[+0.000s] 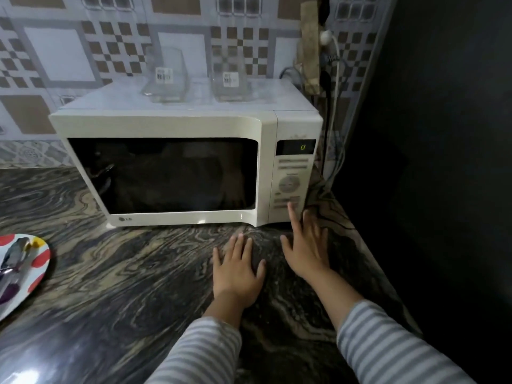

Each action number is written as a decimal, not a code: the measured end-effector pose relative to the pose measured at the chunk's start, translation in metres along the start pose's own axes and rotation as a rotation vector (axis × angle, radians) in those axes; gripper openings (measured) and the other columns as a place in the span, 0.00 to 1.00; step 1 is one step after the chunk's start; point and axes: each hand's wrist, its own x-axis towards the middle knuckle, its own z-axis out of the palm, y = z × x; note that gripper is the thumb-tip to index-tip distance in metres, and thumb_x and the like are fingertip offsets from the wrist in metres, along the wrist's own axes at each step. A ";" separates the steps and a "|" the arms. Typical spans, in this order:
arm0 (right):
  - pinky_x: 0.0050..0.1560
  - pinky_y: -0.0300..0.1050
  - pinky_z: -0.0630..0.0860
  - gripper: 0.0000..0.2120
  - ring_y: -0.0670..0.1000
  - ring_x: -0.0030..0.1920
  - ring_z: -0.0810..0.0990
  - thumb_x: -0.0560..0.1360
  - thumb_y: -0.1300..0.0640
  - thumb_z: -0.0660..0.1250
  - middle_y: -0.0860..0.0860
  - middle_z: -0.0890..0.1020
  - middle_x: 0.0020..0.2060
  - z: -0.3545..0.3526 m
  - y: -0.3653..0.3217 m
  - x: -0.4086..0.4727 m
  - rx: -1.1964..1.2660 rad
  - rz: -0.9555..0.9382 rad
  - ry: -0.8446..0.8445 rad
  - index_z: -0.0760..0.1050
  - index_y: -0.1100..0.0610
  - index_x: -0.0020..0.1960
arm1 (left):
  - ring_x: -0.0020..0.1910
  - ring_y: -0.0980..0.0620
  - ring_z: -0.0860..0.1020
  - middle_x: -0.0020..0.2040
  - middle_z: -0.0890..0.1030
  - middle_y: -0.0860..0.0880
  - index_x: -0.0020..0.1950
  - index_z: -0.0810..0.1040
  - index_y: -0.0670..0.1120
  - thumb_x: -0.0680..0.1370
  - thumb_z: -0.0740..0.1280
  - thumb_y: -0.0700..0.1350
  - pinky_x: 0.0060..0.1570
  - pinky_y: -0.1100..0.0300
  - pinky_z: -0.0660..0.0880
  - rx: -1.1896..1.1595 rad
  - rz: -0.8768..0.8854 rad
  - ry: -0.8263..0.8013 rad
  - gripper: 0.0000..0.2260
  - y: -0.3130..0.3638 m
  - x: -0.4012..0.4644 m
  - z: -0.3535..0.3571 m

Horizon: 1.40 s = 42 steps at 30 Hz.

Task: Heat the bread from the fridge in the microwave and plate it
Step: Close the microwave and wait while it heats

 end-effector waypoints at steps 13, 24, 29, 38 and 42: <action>0.72 0.66 0.38 0.32 0.57 0.76 0.52 0.81 0.44 0.50 0.57 0.55 0.76 0.002 -0.011 0.008 -0.126 0.046 0.066 0.32 0.40 0.75 | 0.77 0.55 0.42 0.79 0.48 0.55 0.79 0.50 0.54 0.79 0.47 0.63 0.75 0.45 0.39 -0.035 -0.022 0.051 0.30 0.001 0.001 0.002; 0.74 0.66 0.45 0.43 0.56 0.77 0.52 0.79 0.45 0.57 0.56 0.50 0.77 -0.019 -0.015 0.014 -0.049 -0.004 0.168 0.19 0.37 0.67 | 0.77 0.55 0.40 0.79 0.46 0.55 0.79 0.48 0.54 0.79 0.46 0.64 0.74 0.45 0.38 -0.029 -0.010 0.050 0.30 0.000 -0.001 0.001; 0.73 0.66 0.45 0.39 0.57 0.74 0.59 0.79 0.46 0.57 0.57 0.56 0.75 -0.019 -0.019 0.018 -0.082 0.011 0.185 0.29 0.39 0.74 | 0.77 0.55 0.40 0.79 0.46 0.55 0.79 0.48 0.54 0.79 0.45 0.64 0.74 0.45 0.38 -0.026 -0.015 0.044 0.30 -0.001 -0.001 0.001; 0.71 0.67 0.40 0.36 0.57 0.77 0.50 0.80 0.46 0.53 0.57 0.51 0.77 -0.022 -0.022 0.011 -0.079 0.033 0.149 0.27 0.38 0.73 | 0.77 0.55 0.41 0.79 0.47 0.55 0.79 0.48 0.54 0.79 0.46 0.64 0.74 0.44 0.39 -0.029 -0.018 0.029 0.31 0.000 0.000 -0.001; 0.74 0.64 0.40 0.30 0.56 0.78 0.44 0.81 0.44 0.48 0.55 0.44 0.78 -0.010 -0.018 -0.018 -0.084 0.034 -0.043 0.32 0.39 0.75 | 0.77 0.54 0.40 0.79 0.45 0.54 0.79 0.47 0.53 0.80 0.47 0.62 0.75 0.45 0.39 -0.034 0.004 -0.014 0.30 -0.004 -0.004 -0.003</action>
